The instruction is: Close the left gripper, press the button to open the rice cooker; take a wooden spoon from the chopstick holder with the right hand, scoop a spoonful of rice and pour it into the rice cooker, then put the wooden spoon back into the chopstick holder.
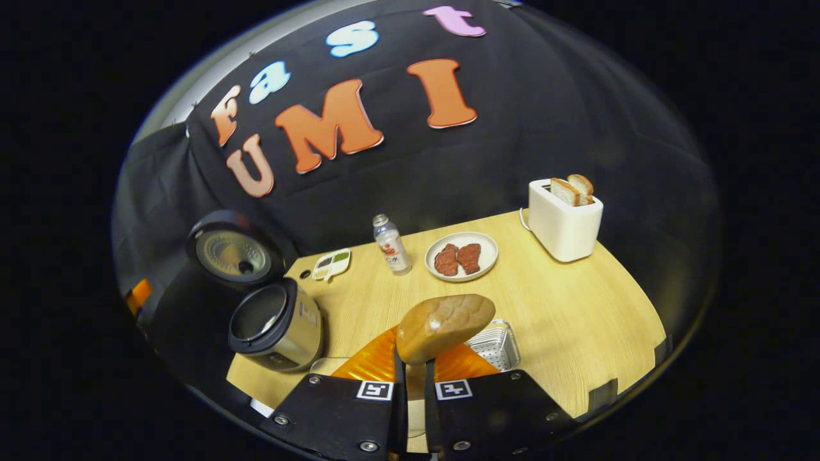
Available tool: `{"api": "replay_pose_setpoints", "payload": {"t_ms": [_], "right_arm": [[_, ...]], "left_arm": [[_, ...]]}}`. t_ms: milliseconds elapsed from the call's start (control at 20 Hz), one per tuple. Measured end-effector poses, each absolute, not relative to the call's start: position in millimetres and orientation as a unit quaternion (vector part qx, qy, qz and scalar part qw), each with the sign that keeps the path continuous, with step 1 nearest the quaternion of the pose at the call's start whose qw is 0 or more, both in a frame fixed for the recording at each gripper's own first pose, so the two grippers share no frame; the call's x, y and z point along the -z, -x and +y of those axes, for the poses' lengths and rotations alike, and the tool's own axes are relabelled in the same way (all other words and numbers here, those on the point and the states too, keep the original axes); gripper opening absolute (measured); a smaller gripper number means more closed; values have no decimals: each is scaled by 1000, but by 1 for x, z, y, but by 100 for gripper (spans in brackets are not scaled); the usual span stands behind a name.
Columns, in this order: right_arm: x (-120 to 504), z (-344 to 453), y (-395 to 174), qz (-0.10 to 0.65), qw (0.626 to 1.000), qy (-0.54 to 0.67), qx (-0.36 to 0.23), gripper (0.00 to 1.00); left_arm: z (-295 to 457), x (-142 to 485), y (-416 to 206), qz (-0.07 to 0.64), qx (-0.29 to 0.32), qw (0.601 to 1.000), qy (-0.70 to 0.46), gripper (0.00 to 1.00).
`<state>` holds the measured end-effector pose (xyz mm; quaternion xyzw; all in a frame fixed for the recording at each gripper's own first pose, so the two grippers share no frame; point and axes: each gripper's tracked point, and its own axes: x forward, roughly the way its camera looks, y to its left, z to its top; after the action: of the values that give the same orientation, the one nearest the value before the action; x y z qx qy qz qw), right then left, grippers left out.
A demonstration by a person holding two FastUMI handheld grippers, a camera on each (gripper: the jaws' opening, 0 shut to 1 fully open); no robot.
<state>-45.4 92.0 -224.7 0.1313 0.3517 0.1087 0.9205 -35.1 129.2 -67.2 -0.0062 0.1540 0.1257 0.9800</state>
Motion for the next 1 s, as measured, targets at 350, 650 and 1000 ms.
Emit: {"api": "replay_pose_setpoints", "payload": {"t_ms": [350, 650, 1000], "right_arm": [[273, 119, 68, 375, 920, -4, -113, 10], [295, 130, 80, 337, 933, 75, -102, 10], [311, 142, 94, 324, 941, 64, -68, 7]], "left_arm": [[151, 87, 39, 171, -121, 978, -3, 99], [164, 92, 29, 177, -114, 978, -6, 99], [169, 100, 13, 183, -85, 979, -24, 96]]}}
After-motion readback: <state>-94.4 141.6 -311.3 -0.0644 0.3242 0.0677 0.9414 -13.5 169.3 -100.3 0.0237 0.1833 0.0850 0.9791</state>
